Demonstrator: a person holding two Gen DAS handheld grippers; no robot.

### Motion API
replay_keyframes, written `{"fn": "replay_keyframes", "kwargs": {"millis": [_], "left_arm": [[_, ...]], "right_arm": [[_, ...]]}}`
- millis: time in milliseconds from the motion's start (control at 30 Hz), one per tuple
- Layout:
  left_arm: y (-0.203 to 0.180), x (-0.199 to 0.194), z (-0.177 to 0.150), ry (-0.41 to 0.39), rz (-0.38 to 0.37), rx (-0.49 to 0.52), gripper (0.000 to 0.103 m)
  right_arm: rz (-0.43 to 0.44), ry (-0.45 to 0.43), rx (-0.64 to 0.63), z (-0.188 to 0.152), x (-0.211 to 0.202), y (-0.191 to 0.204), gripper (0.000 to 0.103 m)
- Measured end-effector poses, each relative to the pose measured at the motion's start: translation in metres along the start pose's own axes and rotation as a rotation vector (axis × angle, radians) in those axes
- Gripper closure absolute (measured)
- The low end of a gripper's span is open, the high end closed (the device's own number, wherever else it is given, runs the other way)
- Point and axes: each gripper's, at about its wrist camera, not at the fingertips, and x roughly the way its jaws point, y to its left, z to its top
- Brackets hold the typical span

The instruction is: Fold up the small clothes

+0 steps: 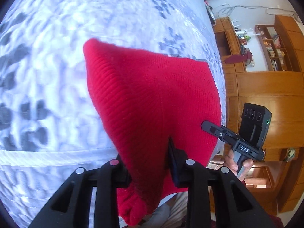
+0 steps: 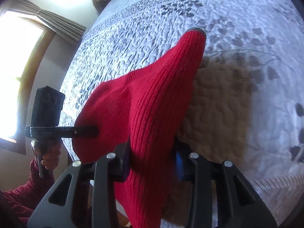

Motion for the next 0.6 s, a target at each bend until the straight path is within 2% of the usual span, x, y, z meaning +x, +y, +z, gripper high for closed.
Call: {"fn": "replay_keyframes", "kwargs": {"millis": [200,367,467,600], "left_arm": [[-0.073,0.029,0.025,-0.022,-0.003,0.081,0.073],[-0.127,0.055,0.054,-0.083,0.042,0.133,0.072],[-0.136,0.082,0.076,-0.083,0.072,0.114,0.072],[-0.106,0.134,0.092,-0.026,0.163,0.0,0.071]], "right_arm": [[-0.053,-0.053,0.006,0.009,-0.059,-0.037,0.068],[-0.065,-0.069,-0.012,0.053,-0.089,-0.077,0.068],[-0.065,-0.026,0.022,0.076,-0.077,-0.115,0.068],[-0.076,0.077,0.13,0.085,-0.032,-0.175,0.065]]}}
